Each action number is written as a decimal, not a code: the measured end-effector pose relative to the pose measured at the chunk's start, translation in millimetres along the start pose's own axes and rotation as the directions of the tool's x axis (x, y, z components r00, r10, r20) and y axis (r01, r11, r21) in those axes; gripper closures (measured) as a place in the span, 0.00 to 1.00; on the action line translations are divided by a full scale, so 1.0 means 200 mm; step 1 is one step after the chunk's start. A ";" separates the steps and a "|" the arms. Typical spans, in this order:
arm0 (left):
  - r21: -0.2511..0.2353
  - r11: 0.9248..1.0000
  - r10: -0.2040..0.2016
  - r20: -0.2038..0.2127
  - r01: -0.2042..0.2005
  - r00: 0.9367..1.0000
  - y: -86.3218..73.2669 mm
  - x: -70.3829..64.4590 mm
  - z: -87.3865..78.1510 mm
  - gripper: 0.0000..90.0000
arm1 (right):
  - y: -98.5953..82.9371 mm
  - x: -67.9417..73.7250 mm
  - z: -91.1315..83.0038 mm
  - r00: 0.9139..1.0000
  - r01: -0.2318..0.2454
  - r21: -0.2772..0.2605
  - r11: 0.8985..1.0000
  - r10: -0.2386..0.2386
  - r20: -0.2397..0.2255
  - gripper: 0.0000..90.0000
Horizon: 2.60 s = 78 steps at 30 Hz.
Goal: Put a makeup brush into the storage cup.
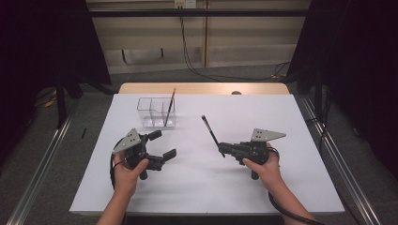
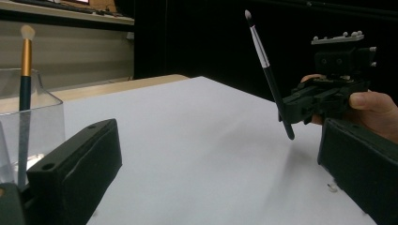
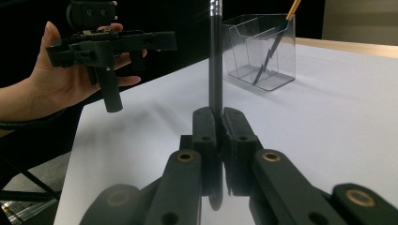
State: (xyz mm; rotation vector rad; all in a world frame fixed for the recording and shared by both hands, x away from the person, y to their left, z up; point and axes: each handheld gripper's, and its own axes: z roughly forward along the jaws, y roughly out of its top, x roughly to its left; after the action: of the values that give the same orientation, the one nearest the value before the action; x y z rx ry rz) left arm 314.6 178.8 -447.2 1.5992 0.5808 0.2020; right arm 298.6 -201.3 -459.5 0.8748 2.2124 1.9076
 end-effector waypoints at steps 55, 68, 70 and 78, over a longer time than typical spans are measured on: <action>0.039 0.997 -0.065 0.115 0.061 0.991 0.05 -0.08 0.33 0.03 | -0.01 0.05 0.08 0.999 0.025 0.007 1.000 -0.025 -0.031 0.95; 0.028 0.998 -0.065 0.136 0.061 0.989 0.05 -0.09 0.37 0.11 | -0.02 0.07 0.10 0.999 0.042 0.012 0.999 -0.042 -0.026 0.95; 0.027 0.997 -0.072 0.141 0.069 0.987 0.05 -0.09 0.38 0.13 | -0.02 0.07 0.10 0.999 0.046 0.011 0.999 -0.045 -0.024 0.95; 0.033 0.994 -0.113 0.169 0.109 0.979 0.04 -0.09 0.39 0.33 | -0.02 0.08 0.10 0.999 0.046 0.003 0.999 -0.046 -0.021 0.95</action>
State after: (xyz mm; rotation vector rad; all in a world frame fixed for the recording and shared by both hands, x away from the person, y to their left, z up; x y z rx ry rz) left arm 337.6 101.2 -446.1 1.5833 0.5388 -0.0254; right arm 292.1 -175.4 -462.7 0.8012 2.2285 1.9015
